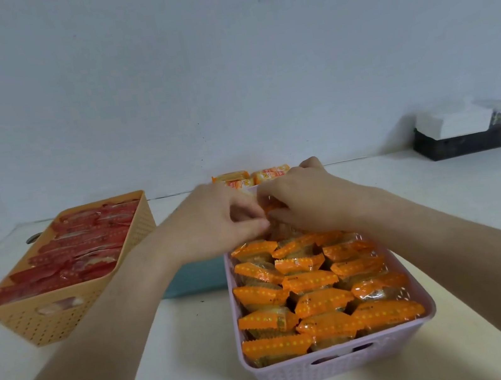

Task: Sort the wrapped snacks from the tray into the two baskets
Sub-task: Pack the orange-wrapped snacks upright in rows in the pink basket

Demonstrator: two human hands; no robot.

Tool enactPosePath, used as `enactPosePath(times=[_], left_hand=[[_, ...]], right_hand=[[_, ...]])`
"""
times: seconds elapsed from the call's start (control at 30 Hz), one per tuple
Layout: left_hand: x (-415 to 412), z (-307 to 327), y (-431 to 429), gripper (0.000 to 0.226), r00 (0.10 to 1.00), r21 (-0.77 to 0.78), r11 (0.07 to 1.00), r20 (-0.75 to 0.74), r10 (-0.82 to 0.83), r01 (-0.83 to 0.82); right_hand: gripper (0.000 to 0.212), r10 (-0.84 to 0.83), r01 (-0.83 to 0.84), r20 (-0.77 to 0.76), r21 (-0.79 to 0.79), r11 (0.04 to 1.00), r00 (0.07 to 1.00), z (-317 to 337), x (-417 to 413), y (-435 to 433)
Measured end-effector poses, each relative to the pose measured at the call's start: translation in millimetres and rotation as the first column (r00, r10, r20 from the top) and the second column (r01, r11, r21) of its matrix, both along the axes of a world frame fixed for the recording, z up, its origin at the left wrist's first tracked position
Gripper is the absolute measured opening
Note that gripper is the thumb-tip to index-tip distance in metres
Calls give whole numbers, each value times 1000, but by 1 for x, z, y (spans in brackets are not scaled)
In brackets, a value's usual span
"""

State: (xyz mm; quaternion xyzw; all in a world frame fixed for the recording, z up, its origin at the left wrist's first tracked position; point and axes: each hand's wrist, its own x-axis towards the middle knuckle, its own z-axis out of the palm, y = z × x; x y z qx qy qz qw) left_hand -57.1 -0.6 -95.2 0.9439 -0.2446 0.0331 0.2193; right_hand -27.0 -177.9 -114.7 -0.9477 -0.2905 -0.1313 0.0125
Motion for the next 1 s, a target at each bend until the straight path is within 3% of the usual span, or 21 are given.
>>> enactPosePath(times=[0.07,0.2,0.33,0.47,0.57,0.67,0.77,0.8,0.9,1.0], left_hand=[[3,-3,1,13,983,-75,991,143,119,-109],[12,-15,-1,44,979,154,976,160,128,-153],[14,-15,-2,28,971,264,950,214,109,-165],[11,-5,-2,25,964,424,891,260,54,-164],[13,1,2,24,991,439,891,114,75,-118],[15,2,3,36,997,331,941,3,77,-74],[20,0,4,13,977,80,986,164,133,-147],[23,-1,5,17,962,30,983,215,169,-179],[36,-8,6,39,947,149,960,255,194,-237],[43,-14,4,29,943,203,944,265,202,-260]], right_hand=[[11,14,-13,-22,36,999,1000,0,0,1],[20,32,-18,-102,129,992,994,0,1,2],[27,87,-22,-209,294,955,974,7,4,-9],[50,-65,87,-328,54,995,942,35,3,-33],[56,-124,117,-379,-42,992,917,40,3,-39],[50,-48,91,-400,89,992,915,37,5,-44],[40,46,93,-441,288,953,896,43,4,-53],[37,83,102,-437,384,918,896,45,3,-56],[31,133,136,-353,641,755,926,48,3,-60],[30,81,148,-281,704,694,956,43,4,-54]])
